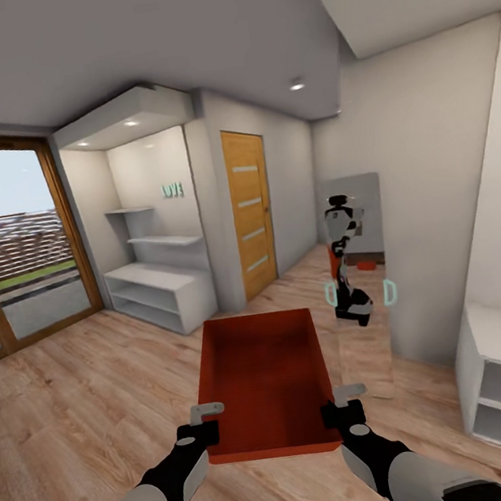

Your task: Move the two storage containers from the living room to the garage. In the garage, place one container on the floor and stack the other container on top of it (either order is fine).

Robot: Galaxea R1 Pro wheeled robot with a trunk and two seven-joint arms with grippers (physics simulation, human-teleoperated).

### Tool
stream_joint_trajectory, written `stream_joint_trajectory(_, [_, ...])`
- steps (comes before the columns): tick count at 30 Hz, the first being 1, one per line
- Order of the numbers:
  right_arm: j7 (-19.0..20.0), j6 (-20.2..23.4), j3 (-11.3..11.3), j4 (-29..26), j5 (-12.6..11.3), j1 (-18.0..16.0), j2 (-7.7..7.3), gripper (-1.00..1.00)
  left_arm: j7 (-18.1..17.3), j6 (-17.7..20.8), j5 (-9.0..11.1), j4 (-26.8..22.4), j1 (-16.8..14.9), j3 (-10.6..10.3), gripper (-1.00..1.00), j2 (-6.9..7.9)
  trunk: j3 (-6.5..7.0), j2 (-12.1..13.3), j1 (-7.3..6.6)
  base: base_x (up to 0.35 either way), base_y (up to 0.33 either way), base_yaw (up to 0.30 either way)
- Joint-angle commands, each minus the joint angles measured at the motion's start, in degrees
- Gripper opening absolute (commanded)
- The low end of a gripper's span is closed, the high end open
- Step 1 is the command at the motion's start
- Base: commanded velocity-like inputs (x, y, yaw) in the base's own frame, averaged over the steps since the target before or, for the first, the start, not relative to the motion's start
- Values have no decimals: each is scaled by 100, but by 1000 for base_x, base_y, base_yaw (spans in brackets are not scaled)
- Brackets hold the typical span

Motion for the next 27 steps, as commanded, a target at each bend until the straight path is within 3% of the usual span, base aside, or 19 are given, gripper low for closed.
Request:
stream_joint_trajectory(1, [-68,-15,8,14,6,0,-31,-100,113,15,-66,-22,-12,280,-100,25,-10,-8,5,321,0,71])
stream_joint_trajectory(27, [-94,-16,8,14,12,0,-31,-100,113,15,-66,-22,-10,280,-100,29,-10,-8,5,321,0,4])
